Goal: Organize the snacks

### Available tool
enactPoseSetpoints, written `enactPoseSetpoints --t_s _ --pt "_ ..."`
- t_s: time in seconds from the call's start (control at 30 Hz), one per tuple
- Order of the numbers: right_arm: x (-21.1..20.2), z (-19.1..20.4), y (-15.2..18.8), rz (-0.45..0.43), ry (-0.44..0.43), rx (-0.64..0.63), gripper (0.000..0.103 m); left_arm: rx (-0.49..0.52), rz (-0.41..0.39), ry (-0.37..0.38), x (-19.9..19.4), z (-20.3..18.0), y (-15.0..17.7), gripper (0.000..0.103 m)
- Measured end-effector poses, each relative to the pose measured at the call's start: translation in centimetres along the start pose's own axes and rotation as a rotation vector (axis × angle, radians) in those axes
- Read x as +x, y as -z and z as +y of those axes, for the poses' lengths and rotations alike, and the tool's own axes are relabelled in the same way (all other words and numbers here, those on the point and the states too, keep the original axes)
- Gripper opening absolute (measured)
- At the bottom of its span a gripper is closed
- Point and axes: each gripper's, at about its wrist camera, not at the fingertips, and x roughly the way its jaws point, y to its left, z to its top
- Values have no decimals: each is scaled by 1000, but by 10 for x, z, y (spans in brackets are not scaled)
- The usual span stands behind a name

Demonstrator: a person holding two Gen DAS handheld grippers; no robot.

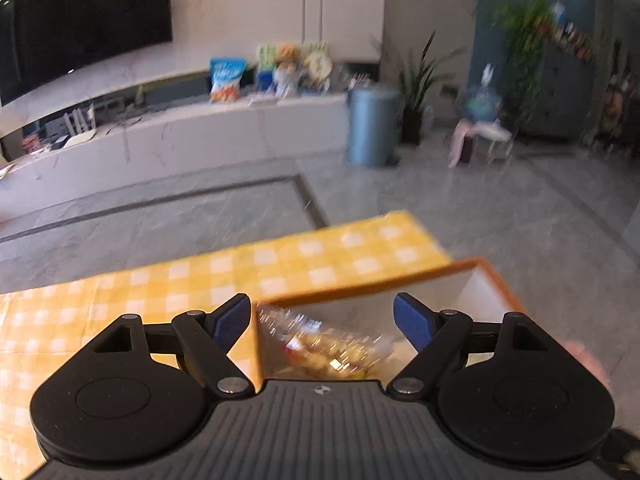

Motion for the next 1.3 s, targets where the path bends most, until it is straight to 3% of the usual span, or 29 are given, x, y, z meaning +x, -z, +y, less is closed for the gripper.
enactPoseSetpoints --t_s 0.2,0.27,0.33,0.43,0.53,0.63,0.7,0.77,0.93,1.03,1.1,1.2,1.3 --pt "0 0 1 -4 -2 -4 88 -63 -30 -28 -15 10 -2 95" --pt "0 0 1 -12 -14 -9 83 -80 -41 -29 -24 18 5 95" --pt "1 3 2 -18 -8 -43 72 -86 -51 -33 -35 30 16 95" --pt "1 12 7 10 -14 -114 70 -88 -41 -67 -49 52 37 95" --pt "5 30 8 81 -90 -243 79 -133 -17 -94 -61 78 56 95" --pt "9 58 5 94 -53 -393 78 -212 16 -74 -57 103 72 95" --pt "15 72 -1 146 -86 -421 77 -284 61 -86 -48 119 80 95" --pt "21 83 -4 181 -105 -488 77 -323 65 -51 -40 133 86 95" --pt "63 105 -4 218 -56 -756 74 -331 123 48 -7 154 104 95" --pt "86 110 -5 231 -92 -824 74 -323 147 31 7 154 114 95" --pt "99 115 -4 238 -89 -856 66 -292 155 30 10 151 119 95" --pt "113 120 -3 263 -106 -882 40 -279 167 20 11 150 131 95" --pt "121 115 -7 295 -177 -839 33 -304 187 35 14 153 136 95"
